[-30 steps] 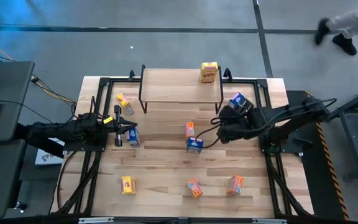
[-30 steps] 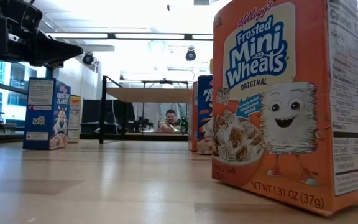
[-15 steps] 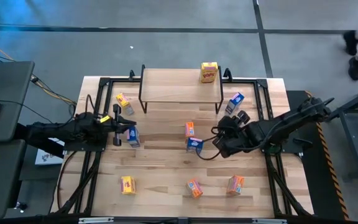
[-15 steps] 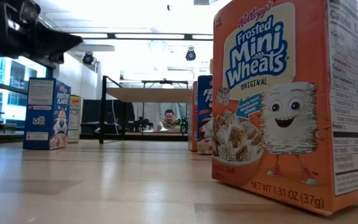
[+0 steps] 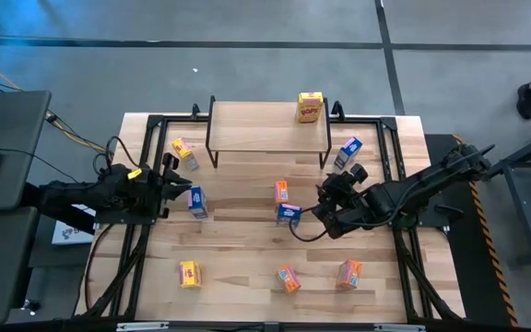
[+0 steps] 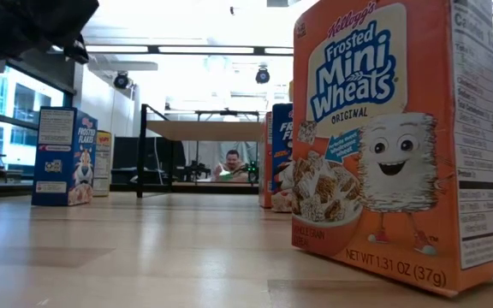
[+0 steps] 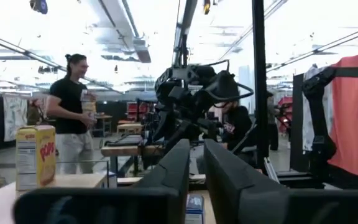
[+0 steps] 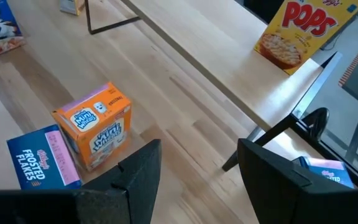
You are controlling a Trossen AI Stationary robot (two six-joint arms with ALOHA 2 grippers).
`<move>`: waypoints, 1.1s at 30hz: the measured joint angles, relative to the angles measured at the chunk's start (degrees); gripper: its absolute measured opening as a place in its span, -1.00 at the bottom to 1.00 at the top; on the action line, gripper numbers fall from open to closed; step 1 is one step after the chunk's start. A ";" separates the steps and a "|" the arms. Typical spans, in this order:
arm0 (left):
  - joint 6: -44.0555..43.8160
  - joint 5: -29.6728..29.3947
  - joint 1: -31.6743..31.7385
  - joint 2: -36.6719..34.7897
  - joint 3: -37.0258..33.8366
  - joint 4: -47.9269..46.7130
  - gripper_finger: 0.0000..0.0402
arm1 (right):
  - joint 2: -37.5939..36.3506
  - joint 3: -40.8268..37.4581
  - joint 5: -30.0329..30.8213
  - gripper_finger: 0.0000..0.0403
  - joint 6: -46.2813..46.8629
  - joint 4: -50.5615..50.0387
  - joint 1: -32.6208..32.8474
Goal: Stack cereal on shelf
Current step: Put the bottom left blue cereal box on the shelf
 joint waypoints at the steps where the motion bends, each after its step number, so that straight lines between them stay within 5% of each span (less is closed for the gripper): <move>1: 0.54 -0.08 0.00 -0.01 0.00 0.02 -0.71 | 0.00 0.00 -0.01 0.01 0.00 0.24 0.00; 11: 3.50 -5.70 0.00 0.00 0.00 2.43 -0.28 | 0.00 0.00 0.20 0.01 0.00 3.91 0.00; 16: -2.35 -13.67 0.00 -0.01 0.03 5.42 -0.26 | 0.01 0.00 0.17 0.01 -0.42 4.98 0.00; 22: -2.80 -14.36 0.00 0.46 4.57 5.13 -0.29 | 0.01 0.00 0.15 0.01 -0.44 4.91 0.00; 33: -8.57 -26.79 0.00 11.09 29.62 -26.49 -0.30 | 0.01 0.00 -1.01 0.01 -1.49 4.83 0.00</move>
